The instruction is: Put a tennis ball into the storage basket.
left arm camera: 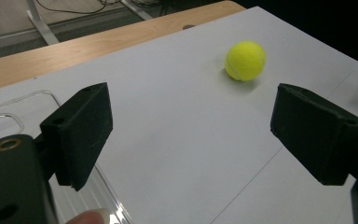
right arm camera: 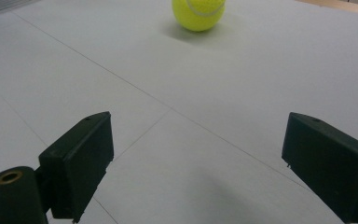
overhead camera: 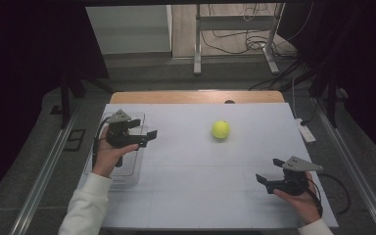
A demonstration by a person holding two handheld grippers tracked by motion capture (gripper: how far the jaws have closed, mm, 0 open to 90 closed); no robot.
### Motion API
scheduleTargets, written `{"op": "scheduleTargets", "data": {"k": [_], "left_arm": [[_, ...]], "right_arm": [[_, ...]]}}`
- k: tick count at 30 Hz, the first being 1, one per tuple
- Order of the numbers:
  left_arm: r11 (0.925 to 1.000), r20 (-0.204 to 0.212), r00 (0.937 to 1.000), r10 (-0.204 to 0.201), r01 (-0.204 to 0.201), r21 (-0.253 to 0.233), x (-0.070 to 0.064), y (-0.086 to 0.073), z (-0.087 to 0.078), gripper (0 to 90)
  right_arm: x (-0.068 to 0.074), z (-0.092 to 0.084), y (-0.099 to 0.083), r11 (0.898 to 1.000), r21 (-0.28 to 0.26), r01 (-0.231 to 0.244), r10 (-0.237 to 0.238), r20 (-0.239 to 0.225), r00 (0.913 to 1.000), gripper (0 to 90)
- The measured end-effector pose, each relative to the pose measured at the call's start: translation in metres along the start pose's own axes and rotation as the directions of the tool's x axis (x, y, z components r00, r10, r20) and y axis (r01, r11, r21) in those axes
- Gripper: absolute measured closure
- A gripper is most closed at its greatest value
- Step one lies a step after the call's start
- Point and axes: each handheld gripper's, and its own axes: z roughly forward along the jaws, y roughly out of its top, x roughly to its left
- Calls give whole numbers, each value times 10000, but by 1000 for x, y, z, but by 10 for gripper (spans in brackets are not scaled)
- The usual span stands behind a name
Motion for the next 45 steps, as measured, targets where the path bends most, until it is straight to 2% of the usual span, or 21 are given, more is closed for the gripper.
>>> {"op": "scheduleTargets", "data": {"k": [18,33,40,45], "left_arm": [[9994,336,9990,290,-295,157,-17,4,11,138],[9969,601,9963,607,-636,462,-31,7,27,138],[9942,789,9930,874,-920,562,-42,12,38,137],[9936,813,9927,887,-939,628,-46,13,41,137]], "right_arm": [[1,1,1,10000,-19,-18,18,-41,10000,92],[1,0,0,10000,8,1,-1,-3,10000,91],[0,0,-1,10000,-25,-46,46,-17,10000,91],[-1,0,-1,9999,-41,-121,121,-42,9999,92]]}}
